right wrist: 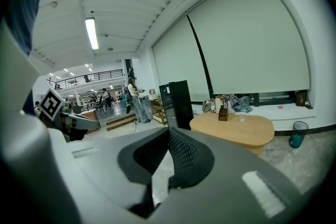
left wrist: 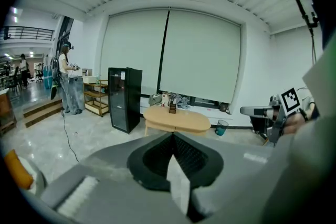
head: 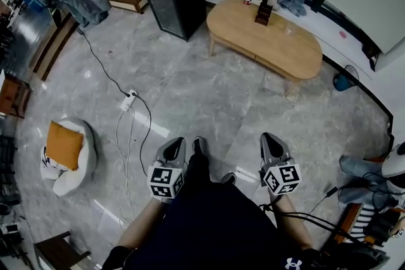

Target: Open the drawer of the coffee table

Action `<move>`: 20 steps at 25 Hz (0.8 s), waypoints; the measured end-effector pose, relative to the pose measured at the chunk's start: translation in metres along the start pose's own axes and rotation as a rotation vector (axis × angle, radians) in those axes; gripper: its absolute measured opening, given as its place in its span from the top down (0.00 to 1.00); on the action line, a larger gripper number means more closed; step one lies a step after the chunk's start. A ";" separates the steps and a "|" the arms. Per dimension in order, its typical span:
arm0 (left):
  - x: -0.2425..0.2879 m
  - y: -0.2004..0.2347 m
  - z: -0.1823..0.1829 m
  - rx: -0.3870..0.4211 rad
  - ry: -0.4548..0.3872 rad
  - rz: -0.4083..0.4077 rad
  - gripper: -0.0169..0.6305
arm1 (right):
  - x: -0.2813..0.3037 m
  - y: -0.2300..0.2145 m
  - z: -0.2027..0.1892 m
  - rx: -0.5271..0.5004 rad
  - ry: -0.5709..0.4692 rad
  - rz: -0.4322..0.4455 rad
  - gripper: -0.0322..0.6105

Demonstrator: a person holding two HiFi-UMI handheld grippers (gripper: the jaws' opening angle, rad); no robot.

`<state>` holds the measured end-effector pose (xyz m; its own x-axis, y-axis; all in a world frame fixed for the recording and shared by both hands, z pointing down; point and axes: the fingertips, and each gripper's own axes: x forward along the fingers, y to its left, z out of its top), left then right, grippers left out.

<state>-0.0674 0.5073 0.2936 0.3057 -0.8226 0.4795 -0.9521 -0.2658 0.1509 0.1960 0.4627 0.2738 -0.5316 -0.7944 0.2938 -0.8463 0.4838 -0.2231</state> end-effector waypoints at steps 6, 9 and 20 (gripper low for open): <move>0.061 0.035 0.034 0.015 -0.006 -0.098 0.97 | 0.063 0.001 0.022 0.008 0.015 -0.061 0.95; 0.088 0.057 0.054 0.032 -0.025 -0.162 0.97 | 0.095 0.016 0.042 -0.013 0.008 -0.083 0.95; 0.150 0.145 0.090 0.028 -0.034 -0.222 0.97 | 0.159 0.024 0.072 -0.012 0.019 -0.191 0.95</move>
<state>-0.1594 0.3005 0.3094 0.5081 -0.7589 0.4073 -0.8612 -0.4555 0.2256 0.0934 0.3215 0.2481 -0.3614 -0.8653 0.3473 -0.9323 0.3291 -0.1503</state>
